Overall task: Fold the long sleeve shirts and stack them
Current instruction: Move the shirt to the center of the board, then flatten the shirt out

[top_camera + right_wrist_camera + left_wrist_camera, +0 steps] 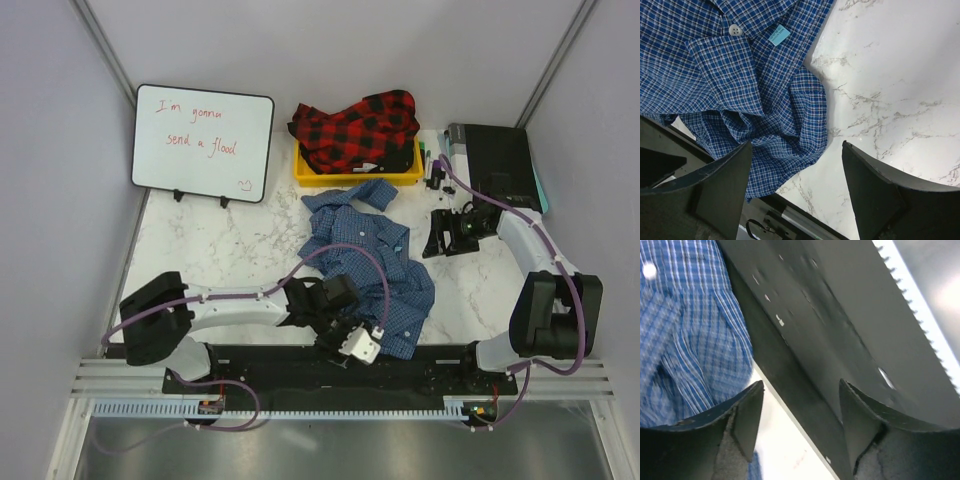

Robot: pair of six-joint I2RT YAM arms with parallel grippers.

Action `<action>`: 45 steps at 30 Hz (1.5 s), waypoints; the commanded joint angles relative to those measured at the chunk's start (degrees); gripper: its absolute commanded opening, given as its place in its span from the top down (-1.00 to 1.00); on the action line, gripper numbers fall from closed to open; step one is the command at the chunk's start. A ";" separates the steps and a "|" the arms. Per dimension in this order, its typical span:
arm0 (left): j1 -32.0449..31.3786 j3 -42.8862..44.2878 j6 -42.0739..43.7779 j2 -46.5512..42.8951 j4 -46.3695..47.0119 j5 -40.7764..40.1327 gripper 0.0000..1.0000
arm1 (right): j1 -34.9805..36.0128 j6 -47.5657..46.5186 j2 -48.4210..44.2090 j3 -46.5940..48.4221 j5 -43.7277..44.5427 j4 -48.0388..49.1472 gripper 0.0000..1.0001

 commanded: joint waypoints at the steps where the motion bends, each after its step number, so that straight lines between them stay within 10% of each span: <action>1: -1.62 3.62 2.76 4.61 7.65 -4.18 -0.42 | 0.03 -1.85 1.47 0.25 -1.85 0.04 -0.58; 29: 1.27 6.69 1.01 14.20 16.18 -9.20 -0.45 | -0.06 -2.73 -0.20 -1.86 -5.01 0.30 -0.58; 32: 1.28 5.64 1.01 12.81 14.69 -8.67 -0.29 | -0.06 -2.73 -0.20 -1.77 -5.36 0.30 -0.59; 39: 1.36 6.59 0.04 3.85 3.45 -7.71 0.84 | -0.15 -2.73 -1.25 -1.42 -6.06 0.39 -0.57; 45: 7.33 20.27 -7.49 -13.80 -11.50 2.48 0.97 | -0.15 -2.91 -3.89 1.83 -8.08 0.74 -0.56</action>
